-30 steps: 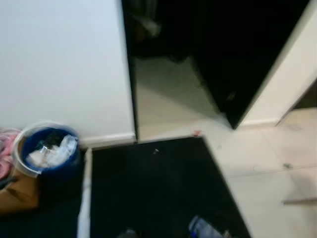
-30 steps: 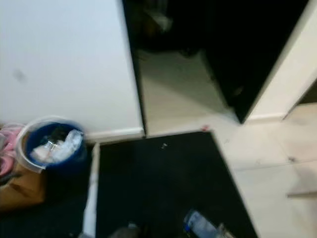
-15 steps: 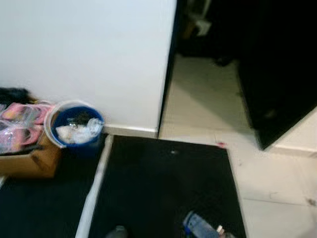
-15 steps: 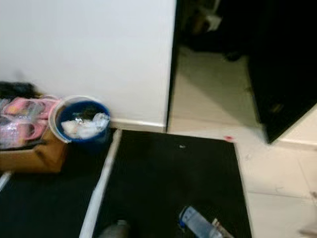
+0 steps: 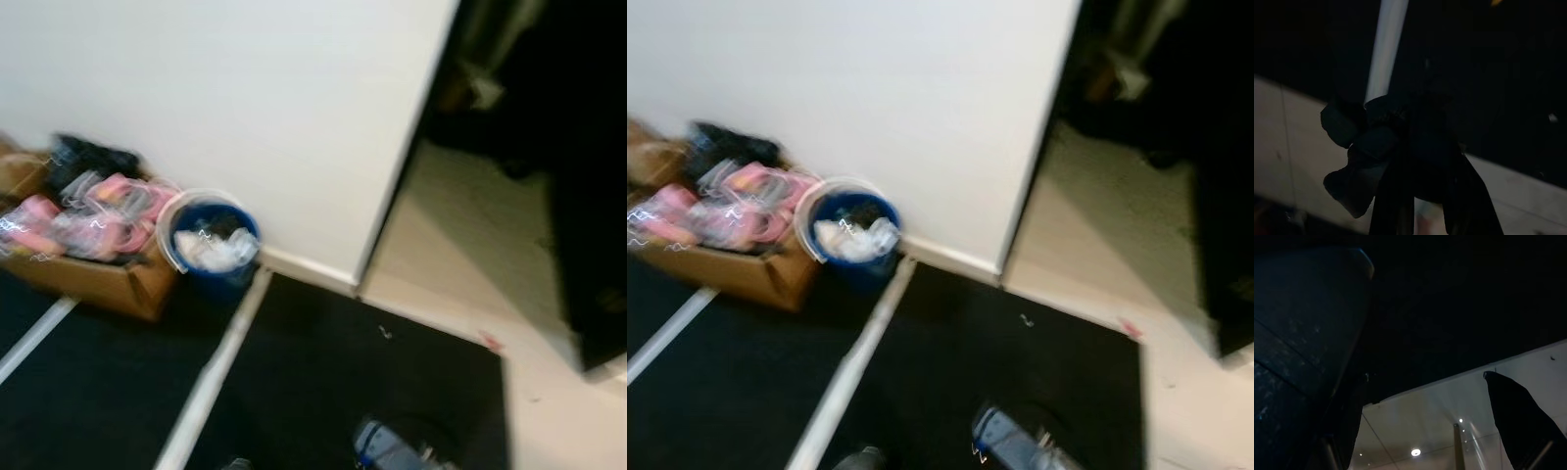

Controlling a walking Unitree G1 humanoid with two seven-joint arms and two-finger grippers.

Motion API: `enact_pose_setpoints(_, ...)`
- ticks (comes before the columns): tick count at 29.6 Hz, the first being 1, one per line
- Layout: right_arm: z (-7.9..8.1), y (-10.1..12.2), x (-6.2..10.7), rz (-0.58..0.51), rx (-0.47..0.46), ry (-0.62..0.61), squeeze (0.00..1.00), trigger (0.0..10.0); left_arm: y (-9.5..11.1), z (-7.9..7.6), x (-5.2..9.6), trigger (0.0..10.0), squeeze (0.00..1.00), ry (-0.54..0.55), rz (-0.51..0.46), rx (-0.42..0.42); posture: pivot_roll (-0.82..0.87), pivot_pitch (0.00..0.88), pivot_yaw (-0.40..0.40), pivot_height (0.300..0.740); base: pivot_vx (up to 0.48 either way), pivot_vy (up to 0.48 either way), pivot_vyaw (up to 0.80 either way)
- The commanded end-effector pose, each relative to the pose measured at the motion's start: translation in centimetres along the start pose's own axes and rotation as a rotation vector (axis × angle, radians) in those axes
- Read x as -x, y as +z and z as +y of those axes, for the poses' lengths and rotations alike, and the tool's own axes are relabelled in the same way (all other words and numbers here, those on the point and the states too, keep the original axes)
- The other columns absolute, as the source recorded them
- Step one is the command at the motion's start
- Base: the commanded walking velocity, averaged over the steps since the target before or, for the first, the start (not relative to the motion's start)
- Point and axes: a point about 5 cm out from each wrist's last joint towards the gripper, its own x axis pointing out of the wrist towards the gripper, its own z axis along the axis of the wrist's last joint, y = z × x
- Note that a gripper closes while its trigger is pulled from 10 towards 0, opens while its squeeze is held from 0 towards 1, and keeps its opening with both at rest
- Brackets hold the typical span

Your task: Picking trash to rubbish bin

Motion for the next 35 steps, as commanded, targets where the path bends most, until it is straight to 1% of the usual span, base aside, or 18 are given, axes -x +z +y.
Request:
enact_pose_setpoints(1,1.2,-0.5,-0.2,0.021,-0.002,0.049,0.00,10.0,-0.1,0.5,0.0,10.0,0.00,0.027,0.001,0.087,0.15,0.148,-0.074,0.740,0.000,0.000,0.77)
enact_pose_setpoints(4,1.2,-0.4,-0.2,0.021,0.000,0.051,0.00,10.0,1.9,2.0,-0.1,10.0,0.00,0.083,-0.060,0.241,0.15,0.150,-0.070,0.740,0.000,0.000,0.77)
enact_pose_setpoints(5,1.2,-0.4,-0.2,0.021,0.000,0.051,0.00,10.0,1.9,2.0,-0.1,10.0,0.00,0.083,-0.060,0.241,0.15,0.150,-0.070,0.740,0.000,0.000,0.77)
enact_pose_setpoints(9,1.3,-0.2,-0.2,0.019,-0.003,0.059,0.00,10.0,5.4,7.1,0.7,10.0,0.00,0.240,-0.251,0.595,0.16,0.146,-0.069,0.740,0.000,0.000,0.77)
enact_pose_setpoints(10,1.3,-0.2,-0.2,0.019,-0.003,0.059,0.00,10.0,5.4,7.1,0.7,10.0,0.00,0.240,-0.251,0.595,0.16,0.146,-0.069,0.740,0.000,0.000,0.77)
enact_pose_setpoints(12,1.3,-0.2,-0.2,0.018,-0.003,0.061,0.00,10.0,6.5,10.1,1.6,10.0,0.00,0.331,-0.356,0.749,0.16,0.146,-0.069,0.740,0.000,0.000,0.77)
enact_pose_setpoints(13,1.3,-0.2,-0.2,0.018,-0.003,0.061,0.00,10.0,6.5,10.1,1.6,10.0,0.00,0.331,-0.356,0.749,0.16,0.146,-0.069,0.740,0.000,0.000,0.77)
enact_pose_setpoints(15,1.2,-0.1,-0.2,0.017,-0.002,0.060,0.00,10.0,8.2,15.7,3.9,10.0,0.00,0.496,-0.541,0.903,0.16,0.143,-0.077,0.740,0.000,0.000,0.77)
enact_pose_setpoints(17,1.2,-0.1,-0.2,0.016,0.000,0.059,0.00,10.0,9.1,19.5,6.3,10.0,0.00,0.614,-0.682,0.995,0.17,0.143,-0.079,0.740,0.000,0.000,0.77)
enact_pose_setpoints(19,1.2,-0.1,-0.2,0.016,0.001,0.058,0.00,10.0,9.3,20.7,7.1,10.0,0.00,0.652,-0.733,1.020,0.17,0.143,-0.079,0.740,0.000,0.000,0.77)
enact_pose_setpoints(22,1.1,-0.2,-0.1,0.016,0.008,0.055,0.00,10.0,10.8,25.3,11.5,10.0,0.00,0.749,-1.000,1.145,0.17,0.147,-0.084,0.740,0.000,0.000,0.77)
enact_pose_setpoints(23,1.1,-0.2,-0.1,0.016,0.008,0.055,0.00,10.0,10.8,25.3,11.5,10.0,0.00,0.749,-1.000,1.145,0.17,0.147,-0.084,0.740,0.000,0.000,0.77)
enact_pose_setpoints(24,1.1,-0.2,-0.1,0.016,0.011,0.055,0.00,10.0,11.8,27.7,14.6,10.0,0.00,0.789,-1.175,1.167,0.17,0.147,-0.084,0.740,0.000,0.000,0.77)
enact_pose_setpoints(25,1.1,-0.2,-0.1,0.016,0.011,0.055,0.00,10.0,11.8,27.7,14.6,10.0,0.00,0.789,-1.175,1.167,0.17,0.147,-0.084,0.740,0.000,0.000,0.77)
enact_pose_setpoints(27,1.1,-0.2,-0.1,0.015,0.010,0.057,0.00,10.0,13.1,29.3,17.9,10.0,0.00,0.833,-1.340,1.124,0.17,0.148,-0.083,0.740,0.000,0.000,0.77)
enact_pose_setpoints(31,1.1,-0.3,-0.1,0.015,0.008,0.061,0.00,10.0,14.2,30.1,20.5,10.0,0.00,0.876,-1.452,1.055,0.17,0.150,-0.078,0.740,0.000,0.000,0.77)
enact_pose_setpoints(34,1.2,-0.4,-0.2,0.018,0.003,0.066,0.00,10.0,16.1,30.3,25.0,10.0,0.00,0.922,-1.636,0.964,0.17,0.153,-0.076,0.740,0.000,0.000,0.77)
enact_pose_setpoints(35,1.2,-0.4,-0.2,0.018,0.003,0.066,0.00,10.0,16.1,30.3,25.0,10.0,0.00,0.922,-1.636,0.964,0.17,0.153,-0.076,0.740,0.000,0.000,0.77)
